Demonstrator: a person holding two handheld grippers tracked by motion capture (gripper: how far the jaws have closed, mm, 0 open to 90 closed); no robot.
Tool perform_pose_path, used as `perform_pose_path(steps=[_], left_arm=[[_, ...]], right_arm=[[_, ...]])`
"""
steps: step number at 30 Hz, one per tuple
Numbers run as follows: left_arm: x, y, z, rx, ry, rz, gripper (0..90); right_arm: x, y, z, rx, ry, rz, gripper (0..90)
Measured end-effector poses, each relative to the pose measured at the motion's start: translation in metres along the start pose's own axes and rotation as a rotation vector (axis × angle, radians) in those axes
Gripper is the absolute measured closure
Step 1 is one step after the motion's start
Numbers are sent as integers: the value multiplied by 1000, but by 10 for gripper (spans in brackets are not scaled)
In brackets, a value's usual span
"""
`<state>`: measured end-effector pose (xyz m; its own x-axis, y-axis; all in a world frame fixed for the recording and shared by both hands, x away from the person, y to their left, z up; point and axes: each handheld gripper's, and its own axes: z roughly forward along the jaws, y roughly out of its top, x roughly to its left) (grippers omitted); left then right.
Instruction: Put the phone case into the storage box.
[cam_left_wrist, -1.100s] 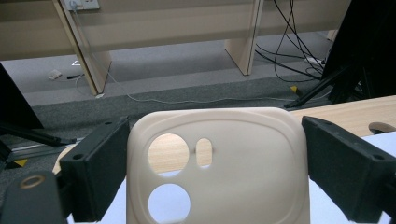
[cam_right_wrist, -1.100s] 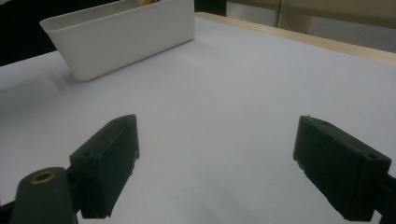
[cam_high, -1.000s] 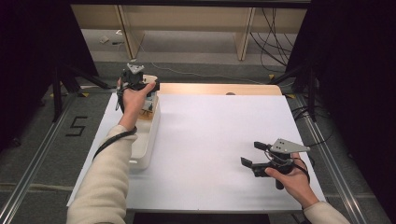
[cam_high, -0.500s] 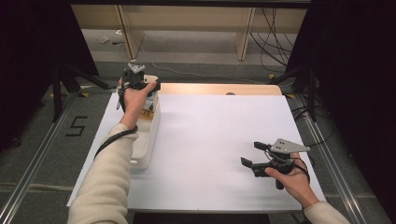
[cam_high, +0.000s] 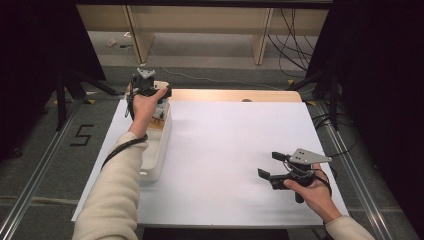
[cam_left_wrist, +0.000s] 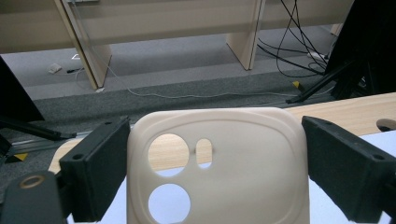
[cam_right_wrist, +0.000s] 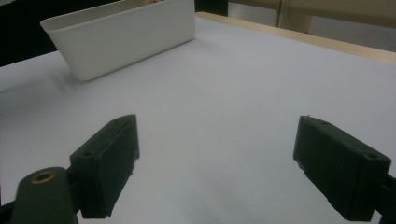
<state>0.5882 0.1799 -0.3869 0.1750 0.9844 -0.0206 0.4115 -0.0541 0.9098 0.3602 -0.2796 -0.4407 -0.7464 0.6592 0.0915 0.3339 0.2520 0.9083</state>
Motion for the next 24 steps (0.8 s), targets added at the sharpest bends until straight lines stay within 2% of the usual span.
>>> perform_pose_path(steps=[24], left_arm=[[-1,-3,7,26,-5,5,108]], right_arm=[[0,0,0,2,3,1,153]])
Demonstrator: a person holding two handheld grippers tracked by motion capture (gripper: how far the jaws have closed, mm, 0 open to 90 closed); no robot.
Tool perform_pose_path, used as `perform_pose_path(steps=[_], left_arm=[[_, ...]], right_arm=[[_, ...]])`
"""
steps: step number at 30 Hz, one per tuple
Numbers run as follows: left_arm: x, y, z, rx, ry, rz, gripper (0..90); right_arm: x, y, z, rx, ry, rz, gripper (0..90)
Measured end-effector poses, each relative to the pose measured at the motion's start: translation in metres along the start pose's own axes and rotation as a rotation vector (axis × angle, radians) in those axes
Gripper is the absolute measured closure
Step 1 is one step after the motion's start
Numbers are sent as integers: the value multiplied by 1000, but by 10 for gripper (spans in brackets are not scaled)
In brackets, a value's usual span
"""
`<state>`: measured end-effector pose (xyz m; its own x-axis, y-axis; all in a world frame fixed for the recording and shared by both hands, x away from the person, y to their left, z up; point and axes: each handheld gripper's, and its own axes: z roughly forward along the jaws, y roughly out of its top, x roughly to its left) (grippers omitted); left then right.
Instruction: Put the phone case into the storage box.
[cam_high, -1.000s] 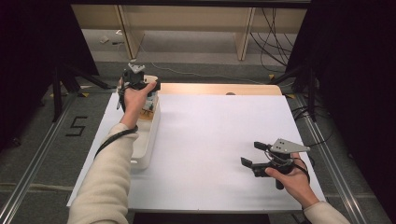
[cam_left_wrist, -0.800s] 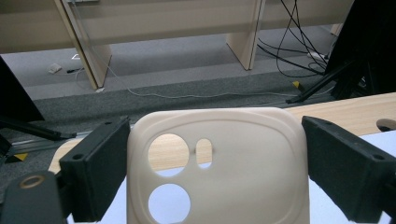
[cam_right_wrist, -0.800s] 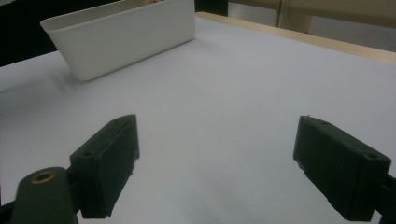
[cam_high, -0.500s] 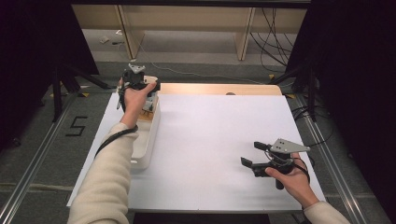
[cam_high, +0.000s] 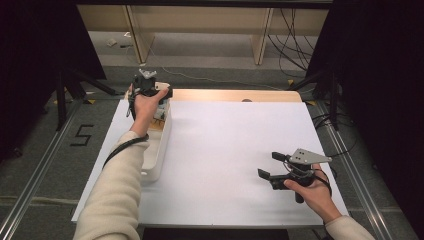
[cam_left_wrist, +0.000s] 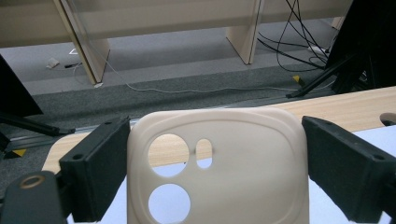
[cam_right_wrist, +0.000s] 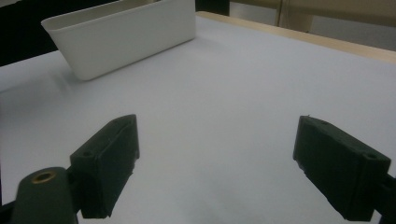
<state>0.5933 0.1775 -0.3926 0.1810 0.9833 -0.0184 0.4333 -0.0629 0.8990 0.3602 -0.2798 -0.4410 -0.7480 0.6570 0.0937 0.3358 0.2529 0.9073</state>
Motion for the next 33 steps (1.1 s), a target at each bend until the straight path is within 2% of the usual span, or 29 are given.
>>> perform_pose_path(steps=[33], left_arm=[[1,-4,7,35,6,7,107]], right_arm=[[0,-1,1,4,3,-1,154]])
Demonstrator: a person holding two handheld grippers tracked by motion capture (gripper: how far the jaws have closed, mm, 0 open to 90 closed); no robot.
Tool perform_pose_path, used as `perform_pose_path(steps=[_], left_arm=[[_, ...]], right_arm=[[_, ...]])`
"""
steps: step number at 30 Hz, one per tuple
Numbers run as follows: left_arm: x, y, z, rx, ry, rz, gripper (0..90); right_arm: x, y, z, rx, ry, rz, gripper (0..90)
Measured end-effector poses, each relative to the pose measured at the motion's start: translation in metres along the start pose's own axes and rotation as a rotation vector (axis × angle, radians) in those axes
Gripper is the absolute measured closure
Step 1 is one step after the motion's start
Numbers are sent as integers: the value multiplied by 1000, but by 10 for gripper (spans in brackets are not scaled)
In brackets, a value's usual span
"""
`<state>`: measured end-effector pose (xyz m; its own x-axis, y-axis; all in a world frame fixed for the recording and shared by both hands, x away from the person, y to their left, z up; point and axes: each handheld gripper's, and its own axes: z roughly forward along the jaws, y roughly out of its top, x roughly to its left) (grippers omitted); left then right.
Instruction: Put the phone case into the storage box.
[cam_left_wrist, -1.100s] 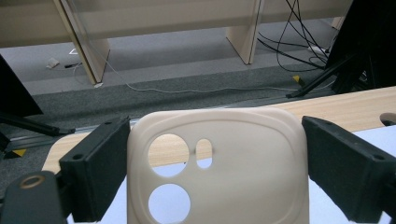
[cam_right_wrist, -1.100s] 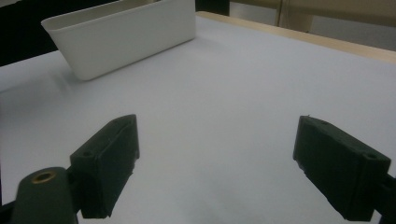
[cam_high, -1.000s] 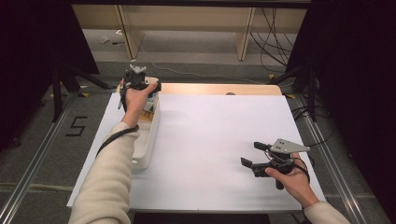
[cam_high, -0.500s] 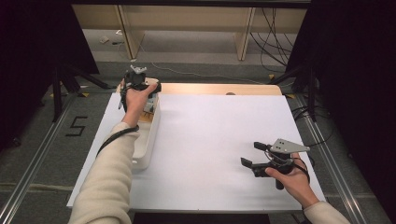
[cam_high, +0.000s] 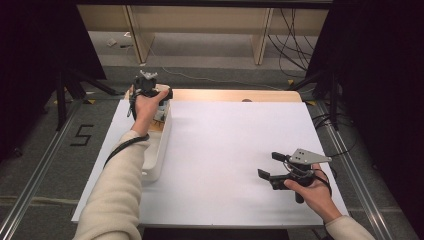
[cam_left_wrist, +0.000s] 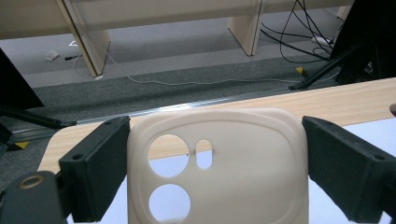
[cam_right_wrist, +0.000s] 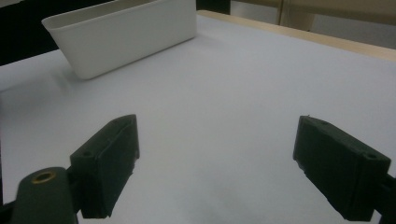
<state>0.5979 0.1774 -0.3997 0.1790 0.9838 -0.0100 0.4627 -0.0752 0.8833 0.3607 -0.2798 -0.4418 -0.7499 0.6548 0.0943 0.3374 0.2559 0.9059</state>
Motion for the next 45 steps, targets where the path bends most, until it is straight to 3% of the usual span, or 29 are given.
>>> perform_pose_path(steps=[45], left_arm=[[2,-8,5,43,2,-7,100]], right_arm=[[0,0,1,4,4,2,154]])
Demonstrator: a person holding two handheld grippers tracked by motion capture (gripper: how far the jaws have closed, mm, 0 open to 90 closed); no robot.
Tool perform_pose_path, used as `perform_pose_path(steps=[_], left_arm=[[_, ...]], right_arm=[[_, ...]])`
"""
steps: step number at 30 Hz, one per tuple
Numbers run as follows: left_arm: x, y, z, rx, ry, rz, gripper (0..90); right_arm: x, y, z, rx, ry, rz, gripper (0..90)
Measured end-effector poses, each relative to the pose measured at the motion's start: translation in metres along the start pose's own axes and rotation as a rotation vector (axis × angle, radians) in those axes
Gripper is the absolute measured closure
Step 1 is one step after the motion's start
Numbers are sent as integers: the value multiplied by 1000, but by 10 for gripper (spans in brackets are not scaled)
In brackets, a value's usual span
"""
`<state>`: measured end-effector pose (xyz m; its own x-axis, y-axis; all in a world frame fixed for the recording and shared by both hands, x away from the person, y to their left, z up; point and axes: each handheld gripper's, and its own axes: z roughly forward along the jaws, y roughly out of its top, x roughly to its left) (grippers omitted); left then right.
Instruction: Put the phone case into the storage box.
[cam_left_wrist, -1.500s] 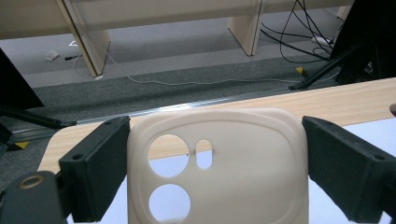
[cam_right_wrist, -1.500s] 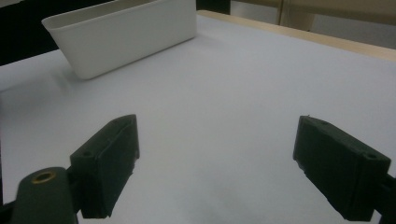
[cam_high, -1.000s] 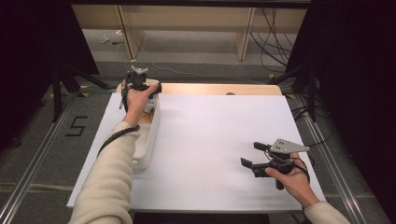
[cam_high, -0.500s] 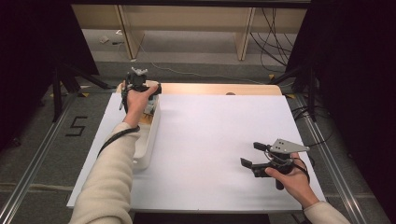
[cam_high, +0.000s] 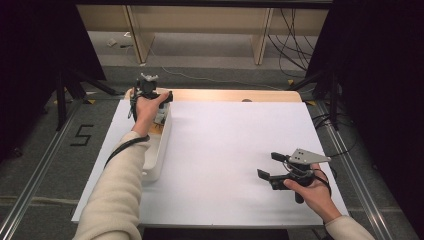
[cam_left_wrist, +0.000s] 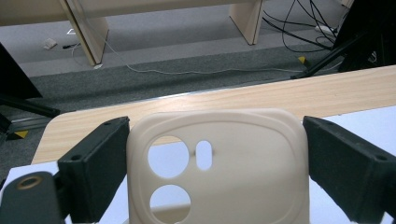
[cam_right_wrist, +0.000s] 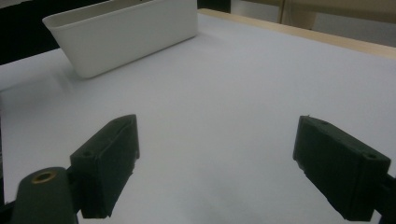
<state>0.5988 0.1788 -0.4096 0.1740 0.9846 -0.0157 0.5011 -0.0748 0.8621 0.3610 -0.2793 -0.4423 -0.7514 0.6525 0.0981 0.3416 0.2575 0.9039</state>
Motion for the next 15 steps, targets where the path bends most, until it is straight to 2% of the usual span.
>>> perform_pose_path(steps=[15], left_arm=[[2,0,0,11,-11,-5,97]], right_arm=[[0,0,0,3,0,-1,154]])
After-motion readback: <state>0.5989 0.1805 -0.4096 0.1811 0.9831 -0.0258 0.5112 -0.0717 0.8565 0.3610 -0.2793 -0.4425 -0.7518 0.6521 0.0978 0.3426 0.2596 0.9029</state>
